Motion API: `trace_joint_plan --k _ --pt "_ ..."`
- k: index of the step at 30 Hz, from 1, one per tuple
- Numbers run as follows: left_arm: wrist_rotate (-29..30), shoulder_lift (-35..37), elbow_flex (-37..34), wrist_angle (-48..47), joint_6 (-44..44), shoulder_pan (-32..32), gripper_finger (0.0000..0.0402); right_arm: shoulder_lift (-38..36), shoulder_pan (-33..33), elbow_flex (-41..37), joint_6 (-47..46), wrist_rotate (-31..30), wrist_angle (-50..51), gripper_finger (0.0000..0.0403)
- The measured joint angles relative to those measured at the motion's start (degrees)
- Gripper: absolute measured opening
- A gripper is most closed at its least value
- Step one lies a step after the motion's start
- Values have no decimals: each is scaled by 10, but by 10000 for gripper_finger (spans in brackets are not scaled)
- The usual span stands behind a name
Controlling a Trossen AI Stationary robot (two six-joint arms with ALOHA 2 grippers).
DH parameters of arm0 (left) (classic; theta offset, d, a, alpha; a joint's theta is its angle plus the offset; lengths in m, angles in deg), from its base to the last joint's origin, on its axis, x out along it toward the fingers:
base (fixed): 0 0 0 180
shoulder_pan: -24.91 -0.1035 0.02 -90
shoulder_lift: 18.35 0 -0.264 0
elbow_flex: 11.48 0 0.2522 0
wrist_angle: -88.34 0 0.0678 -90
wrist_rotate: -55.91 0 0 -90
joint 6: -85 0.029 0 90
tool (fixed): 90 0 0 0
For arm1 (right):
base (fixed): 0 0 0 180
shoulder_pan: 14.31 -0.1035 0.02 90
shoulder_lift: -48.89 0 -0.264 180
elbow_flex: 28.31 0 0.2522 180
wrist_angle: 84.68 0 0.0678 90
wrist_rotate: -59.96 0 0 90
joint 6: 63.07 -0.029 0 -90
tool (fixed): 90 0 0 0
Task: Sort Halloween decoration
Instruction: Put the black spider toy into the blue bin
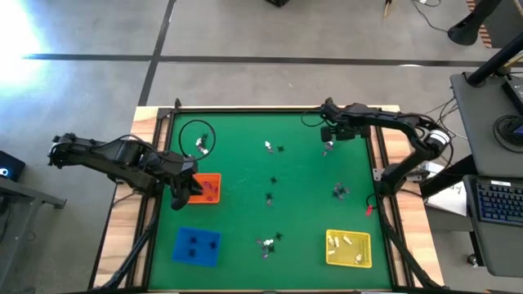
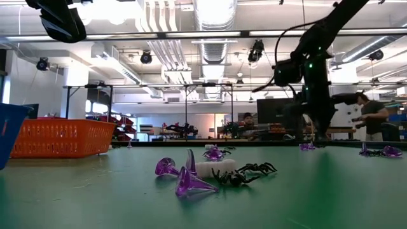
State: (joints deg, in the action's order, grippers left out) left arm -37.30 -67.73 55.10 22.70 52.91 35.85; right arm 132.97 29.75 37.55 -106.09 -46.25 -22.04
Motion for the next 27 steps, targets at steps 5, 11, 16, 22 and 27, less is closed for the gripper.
trace_joint_plan --k 5,11,16,22,27 --pt "13 4 0 0 4 0 82 -41 -26 0 0 41 0 8" --pt "28 14 0 0 16 0 82 -78 -95 1 -13 63 -4 8" --pt "28 25 0 0 26 0 82 -94 -167 1 -53 77 -19 8" --pt "28 35 0 0 47 0 82 -97 -254 1 -112 77 -80 8" --pt "28 44 0 0 61 0 82 -90 -320 1 -143 89 -152 8"
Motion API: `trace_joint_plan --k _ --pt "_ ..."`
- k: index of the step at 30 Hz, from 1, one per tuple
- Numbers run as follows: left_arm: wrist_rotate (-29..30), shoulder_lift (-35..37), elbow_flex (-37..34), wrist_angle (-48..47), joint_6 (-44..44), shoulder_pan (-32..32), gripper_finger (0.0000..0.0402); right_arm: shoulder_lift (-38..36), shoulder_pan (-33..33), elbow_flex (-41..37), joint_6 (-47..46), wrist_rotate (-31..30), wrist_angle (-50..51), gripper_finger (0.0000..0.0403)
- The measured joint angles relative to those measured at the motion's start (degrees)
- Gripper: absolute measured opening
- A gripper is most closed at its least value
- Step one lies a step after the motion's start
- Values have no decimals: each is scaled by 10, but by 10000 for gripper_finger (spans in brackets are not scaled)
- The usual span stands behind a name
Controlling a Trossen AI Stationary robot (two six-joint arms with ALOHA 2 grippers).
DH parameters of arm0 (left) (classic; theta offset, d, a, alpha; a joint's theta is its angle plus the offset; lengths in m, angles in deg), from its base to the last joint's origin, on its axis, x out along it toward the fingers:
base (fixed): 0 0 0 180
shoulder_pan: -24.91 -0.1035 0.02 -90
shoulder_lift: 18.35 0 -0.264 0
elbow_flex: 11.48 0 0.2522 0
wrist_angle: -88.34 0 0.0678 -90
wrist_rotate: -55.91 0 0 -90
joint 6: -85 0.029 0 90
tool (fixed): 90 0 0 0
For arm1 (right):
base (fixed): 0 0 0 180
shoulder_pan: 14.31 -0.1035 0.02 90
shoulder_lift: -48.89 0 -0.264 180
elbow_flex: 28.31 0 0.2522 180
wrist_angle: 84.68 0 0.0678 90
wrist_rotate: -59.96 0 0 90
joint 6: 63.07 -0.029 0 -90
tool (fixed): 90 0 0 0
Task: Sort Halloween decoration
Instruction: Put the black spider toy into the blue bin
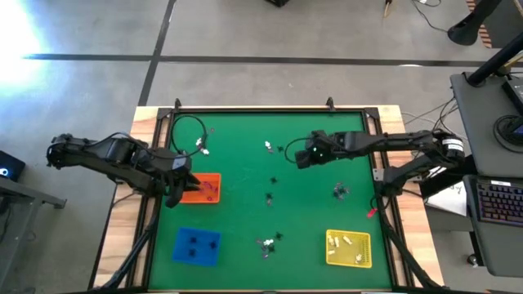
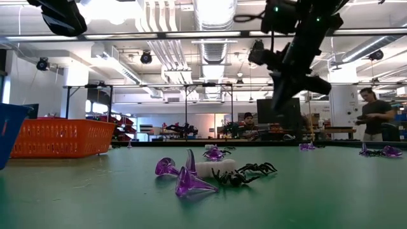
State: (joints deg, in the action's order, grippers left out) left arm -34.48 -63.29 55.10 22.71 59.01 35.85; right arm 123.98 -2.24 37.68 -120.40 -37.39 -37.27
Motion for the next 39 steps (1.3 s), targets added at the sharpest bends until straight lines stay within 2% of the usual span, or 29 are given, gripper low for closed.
trace_joint_plan --k 8,23,28,35,39 --pt "-1 10 0 0 20 0 82 21 -67 0 -43 0 -140 8" --pt "-17 56 0 0 74 0 82 87 -125 9 -13 -1 -507 8" --pt "-21 75 0 0 76 0 82 146 -130 82 32 1 -509 9" --pt "-78 82 0 -1 38 0 82 248 -145 232 103 54 -501 9" --pt "-81 88 0 -1 34 0 82 295 -157 316 144 84 -498 9"
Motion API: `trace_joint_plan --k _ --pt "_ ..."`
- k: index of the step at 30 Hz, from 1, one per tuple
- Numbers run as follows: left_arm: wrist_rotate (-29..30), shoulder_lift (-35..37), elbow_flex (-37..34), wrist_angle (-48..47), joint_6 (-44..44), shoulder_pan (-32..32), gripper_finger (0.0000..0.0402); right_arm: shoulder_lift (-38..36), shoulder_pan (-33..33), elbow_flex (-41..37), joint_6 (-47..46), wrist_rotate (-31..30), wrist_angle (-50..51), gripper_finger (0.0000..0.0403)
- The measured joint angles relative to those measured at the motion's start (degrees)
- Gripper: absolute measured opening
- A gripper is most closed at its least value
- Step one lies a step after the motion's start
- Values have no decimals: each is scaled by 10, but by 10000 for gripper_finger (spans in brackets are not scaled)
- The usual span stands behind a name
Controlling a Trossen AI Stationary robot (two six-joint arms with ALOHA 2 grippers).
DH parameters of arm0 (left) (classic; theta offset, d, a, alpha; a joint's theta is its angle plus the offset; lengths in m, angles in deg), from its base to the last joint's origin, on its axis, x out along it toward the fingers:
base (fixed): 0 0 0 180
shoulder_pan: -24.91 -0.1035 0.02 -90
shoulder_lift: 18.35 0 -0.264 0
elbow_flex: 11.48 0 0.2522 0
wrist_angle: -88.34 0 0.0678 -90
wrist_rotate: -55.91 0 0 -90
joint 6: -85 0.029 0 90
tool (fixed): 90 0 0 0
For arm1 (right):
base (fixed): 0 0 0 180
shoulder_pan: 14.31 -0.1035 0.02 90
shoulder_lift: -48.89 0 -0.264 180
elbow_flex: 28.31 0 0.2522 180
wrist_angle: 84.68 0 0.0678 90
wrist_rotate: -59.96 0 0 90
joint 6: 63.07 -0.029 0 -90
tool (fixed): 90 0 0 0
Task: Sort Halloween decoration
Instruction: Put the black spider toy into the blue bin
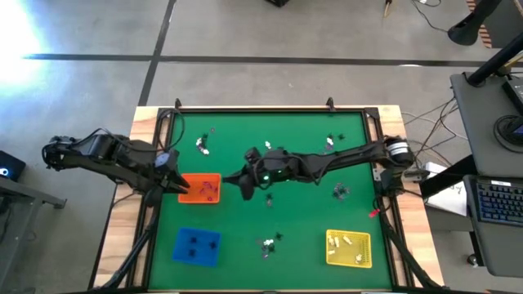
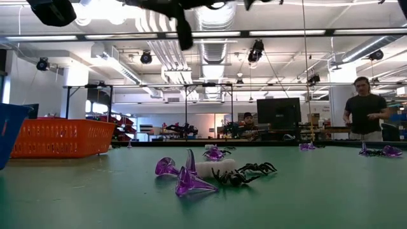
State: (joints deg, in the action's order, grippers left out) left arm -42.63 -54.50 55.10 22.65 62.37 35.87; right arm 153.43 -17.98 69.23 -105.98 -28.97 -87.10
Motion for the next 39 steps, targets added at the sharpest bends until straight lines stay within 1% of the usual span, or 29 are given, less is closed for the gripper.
trace_joint_plan --k 3,7,13,19,24,26,29,39 --pt "0 4 0 0 2 0 82 28 -7 57 34 9 28 9" --pt "-11 13 0 0 9 0 82 54 -10 102 41 10 70 9" --pt "-16 18 0 1 9 0 82 92 -17 160 41 16 70 9" --pt "-44 14 0 12 7 0 82 135 -27 237 63 25 72 9" --pt "-70 14 0 41 9 0 82 169 -27 307 70 26 118 9" --pt "-71 14 0 40 9 0 82 182 -27 328 70 27 127 9" --pt "-71 13 -1 40 9 0 82 196 -27 350 70 37 129 9" --pt "-70 6 -1 40 11 0 82 198 -28 367 76 39 129 9"
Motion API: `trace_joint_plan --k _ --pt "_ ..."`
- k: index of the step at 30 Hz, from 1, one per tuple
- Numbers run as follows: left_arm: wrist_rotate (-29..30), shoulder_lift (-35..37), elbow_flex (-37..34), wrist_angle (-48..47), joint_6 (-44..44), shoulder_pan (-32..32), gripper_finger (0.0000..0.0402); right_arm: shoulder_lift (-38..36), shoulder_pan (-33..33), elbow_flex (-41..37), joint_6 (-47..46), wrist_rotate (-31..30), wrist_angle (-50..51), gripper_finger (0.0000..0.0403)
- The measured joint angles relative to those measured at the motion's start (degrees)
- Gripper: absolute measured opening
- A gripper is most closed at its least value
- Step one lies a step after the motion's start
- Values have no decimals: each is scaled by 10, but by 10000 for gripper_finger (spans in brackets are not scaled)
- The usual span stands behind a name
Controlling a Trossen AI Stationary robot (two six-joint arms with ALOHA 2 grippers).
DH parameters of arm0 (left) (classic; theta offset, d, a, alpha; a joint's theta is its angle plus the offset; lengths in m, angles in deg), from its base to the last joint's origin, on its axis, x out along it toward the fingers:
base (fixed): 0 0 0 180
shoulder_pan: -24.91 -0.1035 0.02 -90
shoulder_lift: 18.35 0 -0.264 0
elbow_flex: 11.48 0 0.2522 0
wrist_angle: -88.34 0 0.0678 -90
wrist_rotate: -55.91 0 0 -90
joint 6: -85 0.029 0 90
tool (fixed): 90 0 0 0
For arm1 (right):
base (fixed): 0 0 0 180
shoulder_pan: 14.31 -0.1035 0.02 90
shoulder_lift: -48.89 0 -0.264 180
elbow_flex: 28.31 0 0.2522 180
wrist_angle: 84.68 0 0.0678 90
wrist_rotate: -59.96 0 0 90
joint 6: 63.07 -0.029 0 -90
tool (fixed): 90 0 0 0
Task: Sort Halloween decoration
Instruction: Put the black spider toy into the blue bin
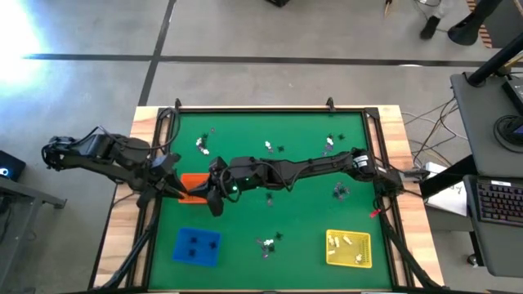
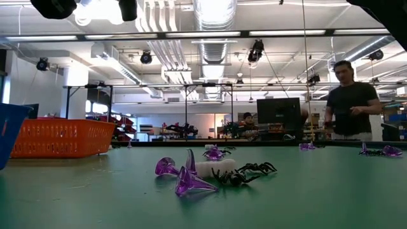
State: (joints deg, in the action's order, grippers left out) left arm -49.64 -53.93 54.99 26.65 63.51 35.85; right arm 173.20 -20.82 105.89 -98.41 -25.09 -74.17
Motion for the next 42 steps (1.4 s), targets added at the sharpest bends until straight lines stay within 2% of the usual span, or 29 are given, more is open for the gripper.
trace_joint_plan --k 20,23,29,42 --pt "-20 -16 0 54 22 0 75 2 -2 -2 -5 0 13 9" --pt "-20 -18 0 45 24 0 61 2 -2 -2 -5 0 15 9" --pt "-20 -30 0 40 37 0 5 2 -2 -2 -5 0 17 9" --pt "-22 -41 0 39 30 0 1 2 -4 -3 -6 -5 16 11"
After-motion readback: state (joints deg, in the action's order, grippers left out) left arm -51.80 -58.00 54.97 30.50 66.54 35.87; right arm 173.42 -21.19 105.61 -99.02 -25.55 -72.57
